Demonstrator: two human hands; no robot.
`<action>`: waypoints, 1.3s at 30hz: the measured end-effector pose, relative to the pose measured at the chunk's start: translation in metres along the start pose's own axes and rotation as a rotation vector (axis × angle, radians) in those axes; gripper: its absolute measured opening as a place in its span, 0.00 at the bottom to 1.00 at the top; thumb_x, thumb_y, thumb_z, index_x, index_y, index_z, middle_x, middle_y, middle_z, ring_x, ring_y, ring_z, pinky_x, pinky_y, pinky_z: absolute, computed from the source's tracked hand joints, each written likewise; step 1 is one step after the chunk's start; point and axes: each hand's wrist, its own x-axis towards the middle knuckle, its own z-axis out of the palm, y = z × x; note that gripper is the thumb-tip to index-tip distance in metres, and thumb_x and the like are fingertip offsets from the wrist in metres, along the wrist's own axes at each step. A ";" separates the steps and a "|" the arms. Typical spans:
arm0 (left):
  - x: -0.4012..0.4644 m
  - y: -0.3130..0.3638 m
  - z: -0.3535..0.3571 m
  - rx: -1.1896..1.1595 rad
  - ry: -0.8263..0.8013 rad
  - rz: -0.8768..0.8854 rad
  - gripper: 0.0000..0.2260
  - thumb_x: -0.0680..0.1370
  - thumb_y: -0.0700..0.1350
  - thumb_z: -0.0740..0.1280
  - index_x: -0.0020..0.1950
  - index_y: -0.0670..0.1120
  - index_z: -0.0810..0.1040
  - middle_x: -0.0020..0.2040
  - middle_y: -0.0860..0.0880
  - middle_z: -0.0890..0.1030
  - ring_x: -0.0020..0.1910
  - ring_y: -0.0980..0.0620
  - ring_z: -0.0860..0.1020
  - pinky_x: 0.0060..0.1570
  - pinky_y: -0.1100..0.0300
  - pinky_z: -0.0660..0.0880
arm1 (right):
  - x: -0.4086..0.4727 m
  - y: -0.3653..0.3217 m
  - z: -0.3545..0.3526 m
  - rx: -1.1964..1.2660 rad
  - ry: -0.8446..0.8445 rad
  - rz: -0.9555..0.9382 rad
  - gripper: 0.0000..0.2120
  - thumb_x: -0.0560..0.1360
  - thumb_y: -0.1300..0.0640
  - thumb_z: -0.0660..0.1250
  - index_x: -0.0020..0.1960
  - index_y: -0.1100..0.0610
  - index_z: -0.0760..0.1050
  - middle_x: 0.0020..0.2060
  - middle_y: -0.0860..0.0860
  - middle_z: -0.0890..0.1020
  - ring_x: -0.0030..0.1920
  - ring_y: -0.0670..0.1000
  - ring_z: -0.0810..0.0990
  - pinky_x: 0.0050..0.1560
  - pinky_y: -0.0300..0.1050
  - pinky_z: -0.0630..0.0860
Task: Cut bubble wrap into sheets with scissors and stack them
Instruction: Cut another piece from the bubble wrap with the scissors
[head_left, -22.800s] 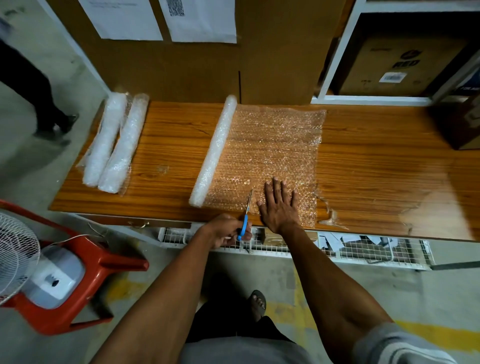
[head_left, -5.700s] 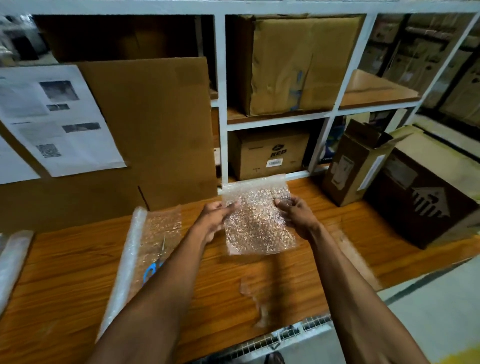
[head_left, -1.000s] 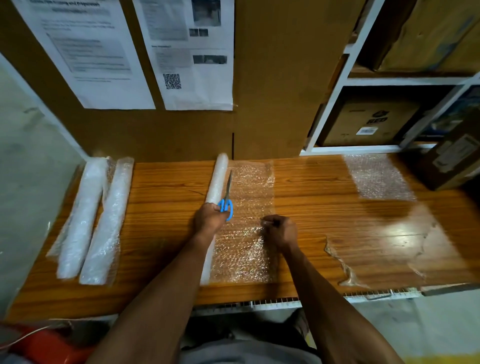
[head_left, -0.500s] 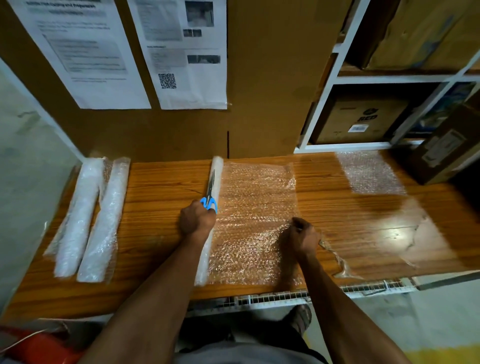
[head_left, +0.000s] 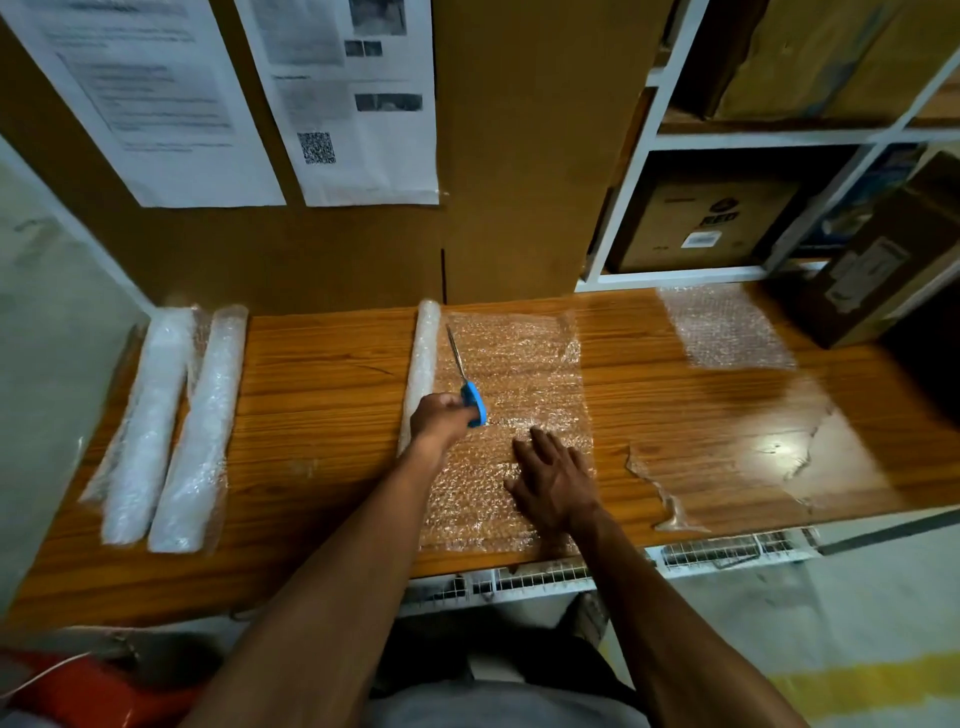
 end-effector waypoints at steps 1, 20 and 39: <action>0.000 -0.004 0.000 -0.013 -0.054 -0.021 0.09 0.69 0.48 0.81 0.45 0.47 0.86 0.44 0.50 0.88 0.46 0.50 0.85 0.51 0.53 0.82 | -0.002 -0.002 0.000 -0.007 -0.028 0.006 0.37 0.83 0.30 0.47 0.85 0.43 0.40 0.84 0.51 0.39 0.84 0.58 0.40 0.81 0.65 0.44; -0.040 -0.029 -0.006 0.035 0.330 0.013 0.10 0.74 0.50 0.78 0.51 0.47 0.87 0.47 0.48 0.88 0.45 0.47 0.85 0.45 0.57 0.79 | -0.037 0.019 -0.001 0.063 0.041 -0.172 0.38 0.82 0.29 0.47 0.86 0.48 0.48 0.85 0.52 0.48 0.84 0.56 0.48 0.80 0.55 0.43; -0.140 -0.071 -0.010 -0.280 -0.108 -0.111 0.20 0.73 0.51 0.79 0.58 0.41 0.83 0.49 0.42 0.87 0.31 0.59 0.79 0.30 0.65 0.67 | -0.084 0.001 0.009 0.086 0.113 -0.480 0.16 0.82 0.52 0.68 0.69 0.53 0.77 0.73 0.56 0.75 0.65 0.60 0.79 0.57 0.52 0.80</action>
